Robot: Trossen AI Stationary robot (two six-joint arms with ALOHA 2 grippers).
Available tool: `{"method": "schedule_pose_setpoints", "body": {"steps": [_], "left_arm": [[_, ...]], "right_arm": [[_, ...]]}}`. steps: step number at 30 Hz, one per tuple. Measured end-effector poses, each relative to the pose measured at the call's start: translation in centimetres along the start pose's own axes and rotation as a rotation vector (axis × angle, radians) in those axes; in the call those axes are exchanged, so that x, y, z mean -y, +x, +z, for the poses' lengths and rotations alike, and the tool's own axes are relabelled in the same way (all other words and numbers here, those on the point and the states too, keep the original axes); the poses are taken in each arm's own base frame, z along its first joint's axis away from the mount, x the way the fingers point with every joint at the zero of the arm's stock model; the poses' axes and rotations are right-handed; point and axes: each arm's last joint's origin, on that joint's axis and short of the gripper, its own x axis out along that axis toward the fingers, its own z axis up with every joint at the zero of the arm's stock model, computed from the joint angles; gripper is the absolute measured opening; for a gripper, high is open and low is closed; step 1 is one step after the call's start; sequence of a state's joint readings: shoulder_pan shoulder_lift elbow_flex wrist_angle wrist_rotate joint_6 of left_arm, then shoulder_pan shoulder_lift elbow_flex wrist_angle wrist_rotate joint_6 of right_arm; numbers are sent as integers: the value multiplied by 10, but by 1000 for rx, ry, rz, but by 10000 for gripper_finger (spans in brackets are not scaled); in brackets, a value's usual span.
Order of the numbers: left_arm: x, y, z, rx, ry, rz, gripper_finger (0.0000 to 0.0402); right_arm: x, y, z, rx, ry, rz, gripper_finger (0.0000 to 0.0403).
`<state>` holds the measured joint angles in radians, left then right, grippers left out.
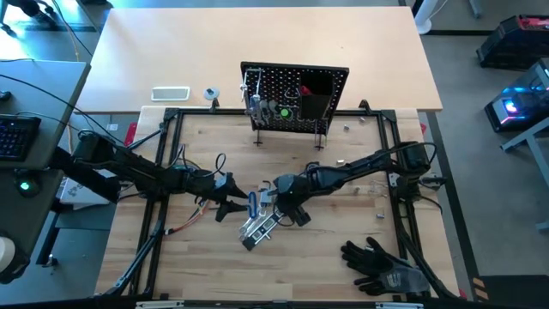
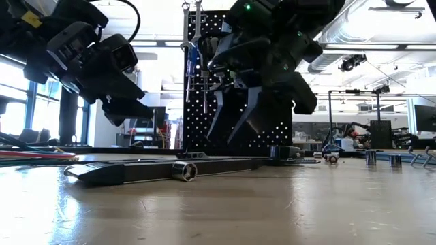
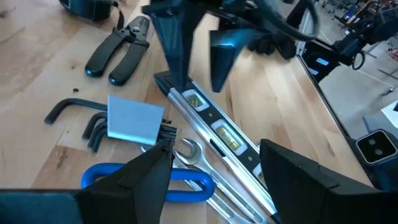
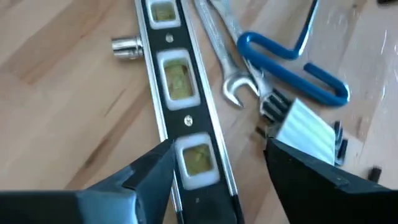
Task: Hang tools onto peg board
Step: Put the spirit level into the black bin on the peg board
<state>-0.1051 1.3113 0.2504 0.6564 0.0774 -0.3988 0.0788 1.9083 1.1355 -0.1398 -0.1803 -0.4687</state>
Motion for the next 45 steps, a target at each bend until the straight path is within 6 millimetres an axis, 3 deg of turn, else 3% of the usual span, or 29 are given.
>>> {"method": "schedule_pose_setpoints", "body": {"steps": [9,17,22,27,34,45], "left_arm": [[0,0,0,1,1,2,232],[0,0,0,3,-4,3,232],[0,0,0,5,-6,5,232],[1,0,3,34,7,-4,232],[2,0,5,48,17,-24,232],[6,4,23,110,52,-73,232]], "right_arm": [[3,4,-12,-46,25,42,257],[4,25,-26,-80,42,87,256],[0,31,-27,-111,33,66,228],[-1,29,-20,-158,28,38,165],[1,18,-1,-256,5,-38,165],[1,-25,51,-373,-97,-176,165]]}}
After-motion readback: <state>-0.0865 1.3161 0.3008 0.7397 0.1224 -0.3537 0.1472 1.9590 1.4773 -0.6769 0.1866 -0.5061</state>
